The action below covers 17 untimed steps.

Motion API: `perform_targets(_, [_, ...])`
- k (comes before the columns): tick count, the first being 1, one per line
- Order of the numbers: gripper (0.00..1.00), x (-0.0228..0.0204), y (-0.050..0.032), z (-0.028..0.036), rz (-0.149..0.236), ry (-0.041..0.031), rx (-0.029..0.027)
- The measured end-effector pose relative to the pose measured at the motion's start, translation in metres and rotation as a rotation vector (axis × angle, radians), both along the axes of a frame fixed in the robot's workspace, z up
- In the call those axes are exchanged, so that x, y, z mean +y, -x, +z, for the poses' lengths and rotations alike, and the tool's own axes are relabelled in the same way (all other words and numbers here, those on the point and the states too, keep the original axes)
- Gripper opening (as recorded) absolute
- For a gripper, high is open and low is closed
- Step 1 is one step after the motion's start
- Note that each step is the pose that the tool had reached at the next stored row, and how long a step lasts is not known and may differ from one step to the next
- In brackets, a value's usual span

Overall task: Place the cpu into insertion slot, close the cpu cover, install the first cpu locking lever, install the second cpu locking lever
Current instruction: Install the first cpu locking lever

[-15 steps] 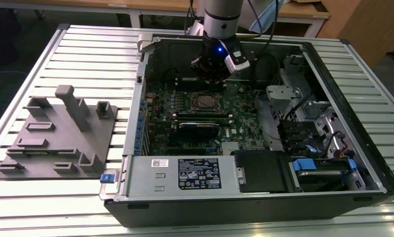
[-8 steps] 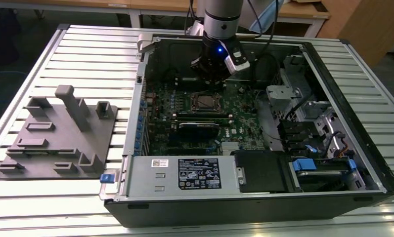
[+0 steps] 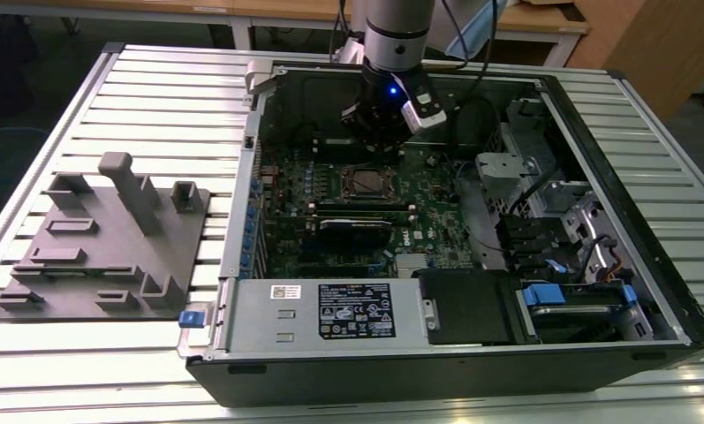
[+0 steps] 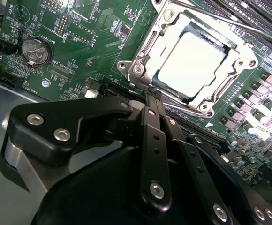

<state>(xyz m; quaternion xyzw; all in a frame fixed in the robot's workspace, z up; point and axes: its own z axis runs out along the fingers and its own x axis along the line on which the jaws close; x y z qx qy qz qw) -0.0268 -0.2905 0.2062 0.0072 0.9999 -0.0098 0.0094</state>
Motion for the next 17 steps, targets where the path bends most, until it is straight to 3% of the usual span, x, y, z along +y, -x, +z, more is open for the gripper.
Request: perform_targets(17, [0.11, -0.0012, -0.0016, -0.0043, 0.000, 0.0004, -0.0001])
